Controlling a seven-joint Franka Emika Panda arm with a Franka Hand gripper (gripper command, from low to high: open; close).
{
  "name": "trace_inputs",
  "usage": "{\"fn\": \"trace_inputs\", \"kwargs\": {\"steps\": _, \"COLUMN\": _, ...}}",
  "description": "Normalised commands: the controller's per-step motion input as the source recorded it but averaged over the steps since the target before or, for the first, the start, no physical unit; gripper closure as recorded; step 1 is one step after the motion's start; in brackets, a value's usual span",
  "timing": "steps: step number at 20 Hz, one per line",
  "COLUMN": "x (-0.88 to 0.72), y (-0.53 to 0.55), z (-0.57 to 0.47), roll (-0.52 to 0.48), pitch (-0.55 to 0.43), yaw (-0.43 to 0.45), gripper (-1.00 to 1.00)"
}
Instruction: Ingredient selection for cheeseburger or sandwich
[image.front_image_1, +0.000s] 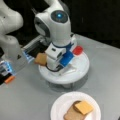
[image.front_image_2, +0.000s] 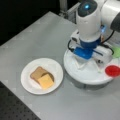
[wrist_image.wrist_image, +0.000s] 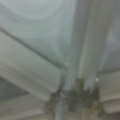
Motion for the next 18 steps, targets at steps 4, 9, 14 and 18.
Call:
{"fn": "trace_inputs", "kwargs": {"steps": 4, "x": -0.21, "y": 0.03, "z": -0.13, "roll": -0.045, "pitch": -0.191, "yaw": 0.036, "gripper": -1.0}}
{"fn": "trace_inputs", "kwargs": {"steps": 9, "x": -0.26, "y": 0.03, "z": -0.18, "roll": -0.081, "pitch": -0.222, "yaw": 0.135, "gripper": -1.0}}
{"fn": "trace_inputs", "kwargs": {"steps": 14, "x": -0.34, "y": 0.01, "z": -0.21, "roll": -0.162, "pitch": -0.262, "yaw": 0.455, "gripper": -1.0}}
{"fn": "trace_inputs", "kwargs": {"steps": 18, "x": -0.38, "y": 0.03, "z": -0.23, "roll": -0.27, "pitch": -0.368, "yaw": 0.581, "gripper": -1.0}}
